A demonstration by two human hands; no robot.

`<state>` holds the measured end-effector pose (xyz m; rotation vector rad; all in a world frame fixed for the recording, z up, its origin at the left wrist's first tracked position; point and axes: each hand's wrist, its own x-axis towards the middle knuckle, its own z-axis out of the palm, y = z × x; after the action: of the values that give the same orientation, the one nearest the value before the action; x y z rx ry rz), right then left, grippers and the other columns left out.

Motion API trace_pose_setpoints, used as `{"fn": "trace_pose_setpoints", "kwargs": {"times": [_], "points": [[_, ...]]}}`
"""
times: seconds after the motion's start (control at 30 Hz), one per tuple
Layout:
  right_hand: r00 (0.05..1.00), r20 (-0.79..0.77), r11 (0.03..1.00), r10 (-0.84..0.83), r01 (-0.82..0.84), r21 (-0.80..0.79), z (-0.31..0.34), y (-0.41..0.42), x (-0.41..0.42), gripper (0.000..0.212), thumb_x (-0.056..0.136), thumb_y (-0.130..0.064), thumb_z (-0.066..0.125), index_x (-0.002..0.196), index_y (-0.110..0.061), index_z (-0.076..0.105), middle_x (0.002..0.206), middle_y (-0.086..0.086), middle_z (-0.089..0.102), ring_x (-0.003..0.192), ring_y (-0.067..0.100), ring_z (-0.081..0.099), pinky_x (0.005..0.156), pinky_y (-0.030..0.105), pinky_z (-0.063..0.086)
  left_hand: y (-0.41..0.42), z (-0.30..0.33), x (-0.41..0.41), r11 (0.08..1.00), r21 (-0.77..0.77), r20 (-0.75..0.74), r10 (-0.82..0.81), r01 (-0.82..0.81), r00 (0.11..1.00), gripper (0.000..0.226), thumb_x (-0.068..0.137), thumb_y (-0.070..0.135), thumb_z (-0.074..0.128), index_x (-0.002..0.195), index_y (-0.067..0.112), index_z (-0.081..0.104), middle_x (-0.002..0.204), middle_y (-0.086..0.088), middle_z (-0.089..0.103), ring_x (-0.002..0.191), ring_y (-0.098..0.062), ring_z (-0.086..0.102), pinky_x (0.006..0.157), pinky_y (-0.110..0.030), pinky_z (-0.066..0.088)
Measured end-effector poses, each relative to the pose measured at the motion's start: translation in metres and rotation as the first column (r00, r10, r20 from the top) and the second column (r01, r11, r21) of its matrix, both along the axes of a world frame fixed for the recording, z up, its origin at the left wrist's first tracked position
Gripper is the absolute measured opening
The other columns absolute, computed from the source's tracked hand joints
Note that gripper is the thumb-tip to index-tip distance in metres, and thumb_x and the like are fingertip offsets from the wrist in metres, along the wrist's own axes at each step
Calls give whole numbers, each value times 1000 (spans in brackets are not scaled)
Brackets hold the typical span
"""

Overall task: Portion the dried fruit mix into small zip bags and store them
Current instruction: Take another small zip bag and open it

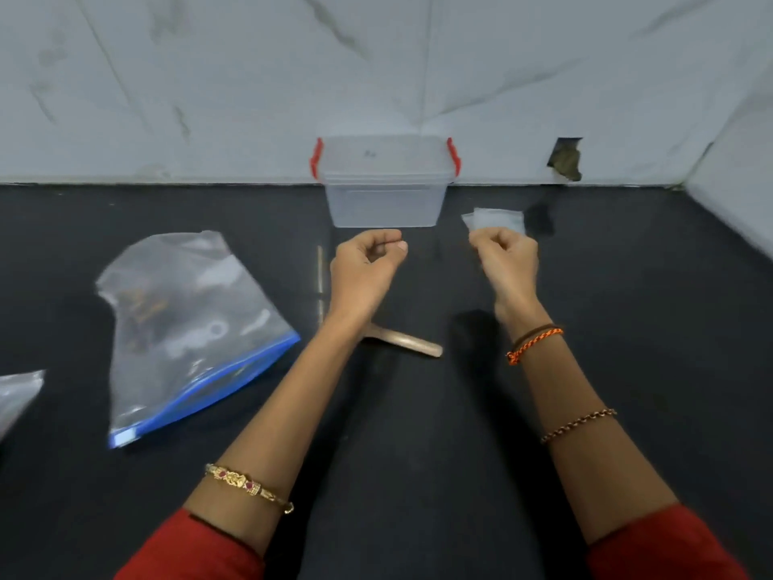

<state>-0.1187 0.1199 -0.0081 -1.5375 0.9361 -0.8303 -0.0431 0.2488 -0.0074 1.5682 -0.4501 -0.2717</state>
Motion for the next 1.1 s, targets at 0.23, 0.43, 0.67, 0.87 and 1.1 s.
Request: {"fn": "trace_pose_setpoints", "kwargs": {"times": [0.23, 0.43, 0.67, 0.87, 1.1], "points": [[974, -209, 990, -83, 55, -133, -20, -101, -7, 28, 82, -15, 62, 109, -8, 63, 107, 6, 65, 101, 17, 60, 90, 26, 47, -101, -16, -14, 960, 278, 146, -73, 30, 987, 30, 86, 13, 63, 116, 10, 61, 101, 2, 62, 88, -12, 58, 87, -22, 45], [890, -454, 974, -52, -54, -218, -31, -134, 16, 48, 81, -28, 69, 119, -4, 53, 116, 12, 61, 113, 28, 54, 88, 36, 44, -150, -33, -2, 812, 583, 365, -251, -10, 896, 43, 90, 15, 55, 132, 14, 47, 129, -6, 56, 113, -24, 56, 96, -39, 45], [903, -417, 982, -100, 21, -190, -34, -147, 22, 13, 86, -14, 60, 97, -13, 67, 108, 6, 67, 104, 24, 60, 78, 29, 44, -164, -37, 4, 698, 705, 483, -339, -128, 808, 40, 95, 14, 42, 135, 11, 39, 123, -10, 58, 114, -29, 49, 83, -40, 43], [972, -186, 987, -144, 129, -92, -25, -141, 10, 15, 86, -16, 62, 101, -14, 62, 89, 0, 67, 96, 19, 63, 85, 30, 49, -157, -33, 1, 796, 602, 439, -268, -60, 857, 36, 97, 18, 42, 131, 9, 45, 128, -10, 55, 116, -26, 51, 92, -38, 42], [989, 147, 1000, -23, 25, -11, 14, -65, -19, 21, 87, -13, 62, 106, -17, 56, 76, -7, 61, 79, 9, 60, 78, 27, 52, -104, 12, -26, 994, 59, 164, -102, 93, 981, 26, 96, 28, 47, 96, 9, 65, 76, 3, 60, 73, -10, 54, 72, -27, 44]]}}
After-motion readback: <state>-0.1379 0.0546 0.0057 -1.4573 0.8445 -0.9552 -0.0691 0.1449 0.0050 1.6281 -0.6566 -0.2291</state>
